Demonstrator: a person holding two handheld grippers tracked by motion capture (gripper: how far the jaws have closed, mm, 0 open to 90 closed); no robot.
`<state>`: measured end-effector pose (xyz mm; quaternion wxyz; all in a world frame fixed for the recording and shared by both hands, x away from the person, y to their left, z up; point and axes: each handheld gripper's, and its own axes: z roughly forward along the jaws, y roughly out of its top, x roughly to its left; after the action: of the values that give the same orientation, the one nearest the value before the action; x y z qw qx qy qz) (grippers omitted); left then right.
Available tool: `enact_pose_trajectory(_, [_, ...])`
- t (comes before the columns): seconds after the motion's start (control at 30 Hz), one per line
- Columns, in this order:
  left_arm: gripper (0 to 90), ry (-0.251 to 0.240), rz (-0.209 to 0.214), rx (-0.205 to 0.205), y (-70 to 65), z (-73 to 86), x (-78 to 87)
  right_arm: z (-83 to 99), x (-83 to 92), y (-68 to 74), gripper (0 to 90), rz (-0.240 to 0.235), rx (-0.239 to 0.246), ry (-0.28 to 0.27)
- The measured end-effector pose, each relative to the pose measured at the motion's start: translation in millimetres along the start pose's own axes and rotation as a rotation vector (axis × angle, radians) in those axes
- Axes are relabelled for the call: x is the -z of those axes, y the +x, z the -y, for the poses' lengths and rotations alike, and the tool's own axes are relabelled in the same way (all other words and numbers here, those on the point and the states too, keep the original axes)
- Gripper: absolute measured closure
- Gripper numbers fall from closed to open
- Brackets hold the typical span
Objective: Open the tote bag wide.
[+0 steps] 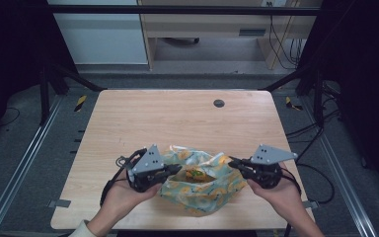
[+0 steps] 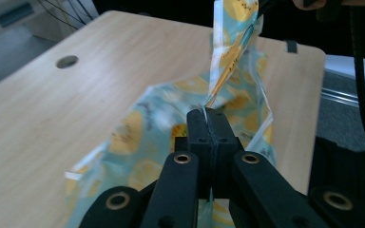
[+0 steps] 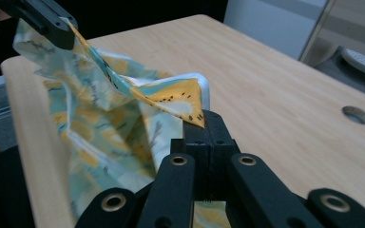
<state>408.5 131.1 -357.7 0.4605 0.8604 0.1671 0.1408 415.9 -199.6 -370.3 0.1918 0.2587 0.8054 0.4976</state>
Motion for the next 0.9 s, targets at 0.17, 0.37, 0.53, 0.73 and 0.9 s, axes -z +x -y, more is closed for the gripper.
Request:
enact_pose_trajectory(0.17, [90.0,0.06,0.032,-0.018,-15.0,33.8,-14.6,32.4,0.8,20.7,89.8,-0.044,0.003,0.037])
enact_pose_trajectory(0.37, [89.8,0.13,0.052,-0.008,-18.6,69.2,-35.8,66.0,-9.1,32.8,87.9,-0.085,-0.027,0.108])
enact_pose_trajectory(0.53, [89.5,0.167,0.053,0.004,-15.5,85.5,-45.7,80.5,-16.6,33.3,88.0,-0.099,-0.038,0.15])
enact_pose_trajectory(0.73, [89.2,0.193,0.04,0.013,-9.7,99.7,-54.3,94.7,-27.5,31.9,88.4,-0.104,-0.053,0.21])
enact_pose_trajectory(0.9, [89.0,0.204,0.028,0.015,-8.0,103.5,-60.9,100.4,-32.5,26.7,88.3,-0.098,-0.063,0.24])
